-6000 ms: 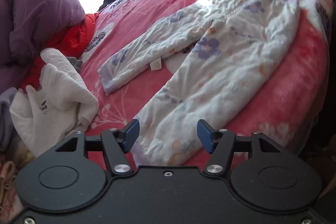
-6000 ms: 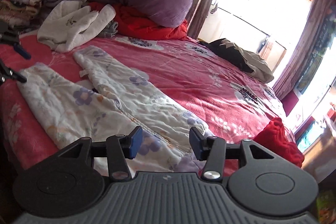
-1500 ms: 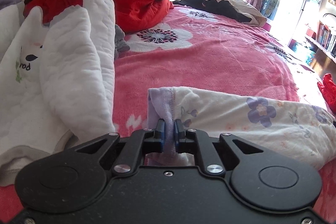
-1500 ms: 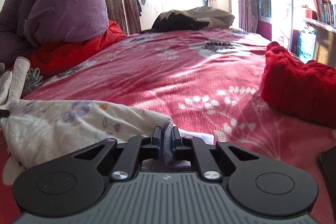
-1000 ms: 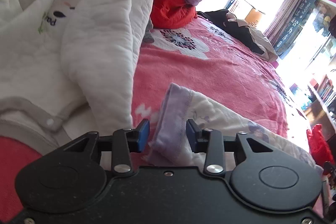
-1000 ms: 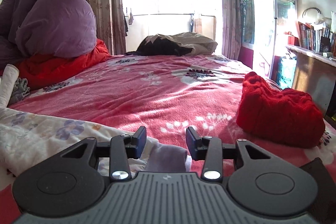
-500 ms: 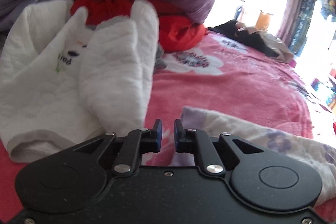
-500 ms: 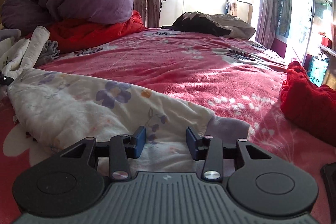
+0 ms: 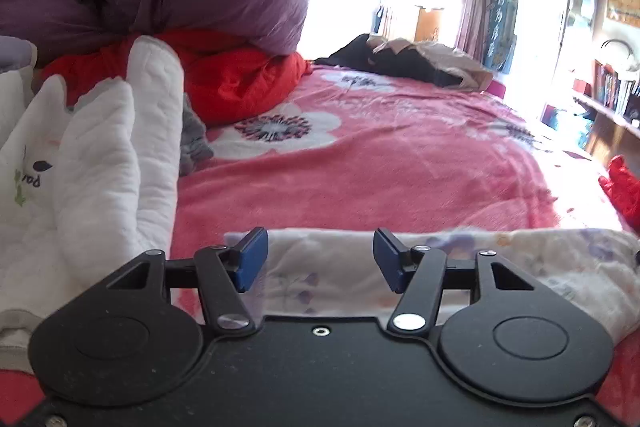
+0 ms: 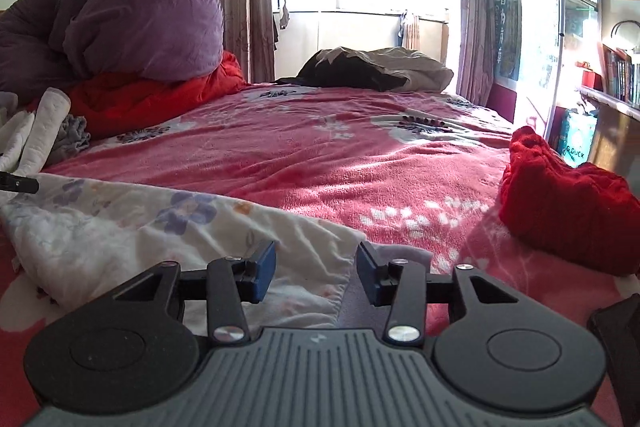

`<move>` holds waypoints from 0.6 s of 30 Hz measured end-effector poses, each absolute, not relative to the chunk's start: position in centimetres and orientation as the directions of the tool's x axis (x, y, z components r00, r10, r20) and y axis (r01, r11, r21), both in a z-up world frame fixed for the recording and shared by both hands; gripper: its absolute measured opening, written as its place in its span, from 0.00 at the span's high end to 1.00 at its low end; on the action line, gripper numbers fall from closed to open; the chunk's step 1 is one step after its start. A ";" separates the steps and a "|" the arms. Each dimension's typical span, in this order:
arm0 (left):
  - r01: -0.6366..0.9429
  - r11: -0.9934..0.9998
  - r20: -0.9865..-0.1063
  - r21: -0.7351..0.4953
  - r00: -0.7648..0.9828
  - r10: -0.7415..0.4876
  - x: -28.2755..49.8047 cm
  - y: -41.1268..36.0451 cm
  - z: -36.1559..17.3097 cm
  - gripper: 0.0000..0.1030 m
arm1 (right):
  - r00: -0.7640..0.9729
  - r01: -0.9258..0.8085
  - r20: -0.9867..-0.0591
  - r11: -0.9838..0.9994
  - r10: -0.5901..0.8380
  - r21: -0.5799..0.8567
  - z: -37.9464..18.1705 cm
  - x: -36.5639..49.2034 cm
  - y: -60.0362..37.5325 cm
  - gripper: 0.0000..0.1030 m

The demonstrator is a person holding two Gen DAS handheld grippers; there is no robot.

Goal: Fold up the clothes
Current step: 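Release the garment with both tools and smooth the folded edge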

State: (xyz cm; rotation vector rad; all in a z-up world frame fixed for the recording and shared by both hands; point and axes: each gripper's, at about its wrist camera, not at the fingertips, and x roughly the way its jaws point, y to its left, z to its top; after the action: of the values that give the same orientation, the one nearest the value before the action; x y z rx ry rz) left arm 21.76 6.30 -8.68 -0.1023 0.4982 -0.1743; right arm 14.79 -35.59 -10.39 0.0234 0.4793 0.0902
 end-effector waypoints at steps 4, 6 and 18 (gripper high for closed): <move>0.148 0.984 -0.552 -0.095 0.815 -0.176 23.3 5.1 -10.6 0.43 | 0.843 -0.048 -0.534 0.998 0.059 0.035 -11.9 16.9 -35.9 0.53; 0.153 0.985 -0.591 -0.081 0.789 -0.171 24.0 5.3 -12.8 0.40 | 0.833 -0.038 -0.549 0.998 0.064 0.059 -12.4 17.3 -36.3 0.52; 0.413 0.908 -0.427 -0.077 0.809 -0.404 18.3 0.5 -7.1 0.45 | 0.909 -0.166 -0.382 0.986 0.165 0.030 -9.5 13.8 -33.6 0.52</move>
State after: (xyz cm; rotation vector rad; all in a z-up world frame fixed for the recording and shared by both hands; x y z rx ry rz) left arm 18.32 0.49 -7.14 0.0201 0.4523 -0.4366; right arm 13.84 -33.60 -9.49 -0.0028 0.3934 0.1709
